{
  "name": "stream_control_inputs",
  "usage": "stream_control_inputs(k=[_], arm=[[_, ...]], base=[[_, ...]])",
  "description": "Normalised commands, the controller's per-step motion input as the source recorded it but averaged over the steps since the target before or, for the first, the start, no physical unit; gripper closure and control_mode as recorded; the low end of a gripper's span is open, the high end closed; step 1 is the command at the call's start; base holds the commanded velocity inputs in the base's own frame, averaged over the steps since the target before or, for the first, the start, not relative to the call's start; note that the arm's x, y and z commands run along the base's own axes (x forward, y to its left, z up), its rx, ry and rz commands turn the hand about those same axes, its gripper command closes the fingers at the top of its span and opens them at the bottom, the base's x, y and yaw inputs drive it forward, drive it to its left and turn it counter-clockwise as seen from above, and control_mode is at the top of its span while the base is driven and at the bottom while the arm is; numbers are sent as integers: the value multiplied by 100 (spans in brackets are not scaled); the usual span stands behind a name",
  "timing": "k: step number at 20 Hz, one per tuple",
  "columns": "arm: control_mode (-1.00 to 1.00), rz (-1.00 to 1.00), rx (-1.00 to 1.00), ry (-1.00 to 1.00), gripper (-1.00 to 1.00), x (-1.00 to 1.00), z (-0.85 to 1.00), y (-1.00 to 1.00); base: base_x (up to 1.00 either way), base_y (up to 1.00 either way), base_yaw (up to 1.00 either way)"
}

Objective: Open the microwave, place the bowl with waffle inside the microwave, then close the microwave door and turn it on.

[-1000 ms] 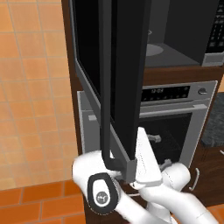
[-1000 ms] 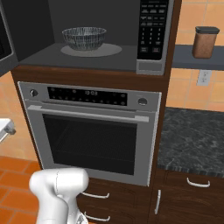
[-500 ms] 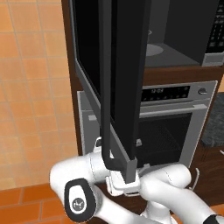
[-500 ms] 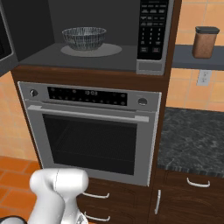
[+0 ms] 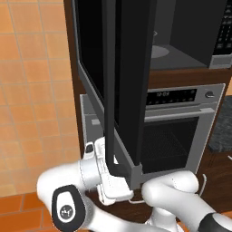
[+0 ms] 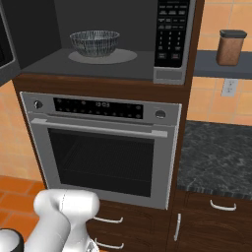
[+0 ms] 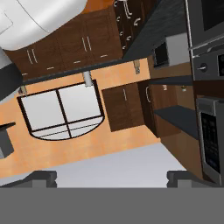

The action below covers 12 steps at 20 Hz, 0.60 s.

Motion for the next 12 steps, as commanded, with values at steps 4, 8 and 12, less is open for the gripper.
stream_control_inputs(k=[4,8,12], arm=[[-100,16,0,-12,-100,0,-20,8],[-100,18,0,-1,-100,0,-18,12],[-100,19,4,0,-100,0,-1,3]], base=[[0,0,0],[0,0,0],[0,0,0]])
